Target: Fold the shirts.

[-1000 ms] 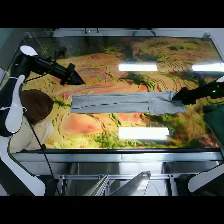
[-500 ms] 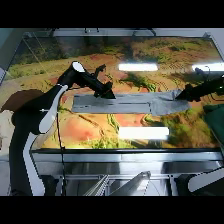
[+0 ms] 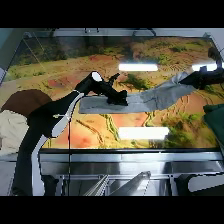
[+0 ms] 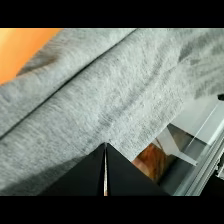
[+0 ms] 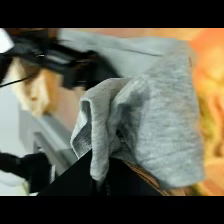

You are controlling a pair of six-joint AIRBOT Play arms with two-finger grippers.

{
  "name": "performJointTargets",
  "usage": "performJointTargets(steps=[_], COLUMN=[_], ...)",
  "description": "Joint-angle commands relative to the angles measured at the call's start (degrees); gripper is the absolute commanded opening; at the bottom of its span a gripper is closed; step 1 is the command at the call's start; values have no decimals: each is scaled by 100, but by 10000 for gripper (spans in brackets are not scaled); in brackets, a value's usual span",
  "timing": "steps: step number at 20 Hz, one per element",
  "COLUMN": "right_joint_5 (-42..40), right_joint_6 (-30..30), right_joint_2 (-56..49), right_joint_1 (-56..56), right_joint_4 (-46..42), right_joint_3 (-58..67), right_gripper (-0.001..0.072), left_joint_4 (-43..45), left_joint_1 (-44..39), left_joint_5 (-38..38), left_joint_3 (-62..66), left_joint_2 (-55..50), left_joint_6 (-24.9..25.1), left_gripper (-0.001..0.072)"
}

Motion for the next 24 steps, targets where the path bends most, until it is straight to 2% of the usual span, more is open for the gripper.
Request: performJointTargets(steps=[1,5,6,9,11,13,17,20,22,23,24], right_joint_5=[304,146,-17,-938,-1587,-2203,-3950,-5169,-4990,-4736,-4503], right_joint_6=[201,315,354,345,345,348,343,323,146,-72,-181], right_joint_2=[389,629,629,597,525,376,-245,-1023,-1427,-1471,-1412], right_joint_1=[501,1456,1740,2540,2966,3412,4656,5670,6096,6227,6258], right_joint_4=[942,1294,1375,1322,1211,807,286,168,223,328,380], right_joint_3=[7,7,7,7,7,7,9,133,470,623,699], right_gripper=[17,17,17,17,17,17,17,21,491,484,283], left_joint_4=[15,-74,-378,-1777,-2181,-2197,-2190,-2192,-2197,-2205,-2218], left_joint_1=[-76,-76,-13,476,1110,1969,3727,4511,4758,4824,4835], left_joint_5=[291,223,125,-776,-1537,-2074,-2225,-2452,-2520,-2518,-2527], left_joint_3=[4,7,7,7,7,7,2,2,2,2,2], left_joint_2=[-13,-7,28,531,1150,1878,3025,3401,3501,3536,3547], left_joint_6=[-149,-173,-164,592,743,743,872,898,903,903,905], left_gripper=[0,1,2,19,17,17,19,20,20,20,20])
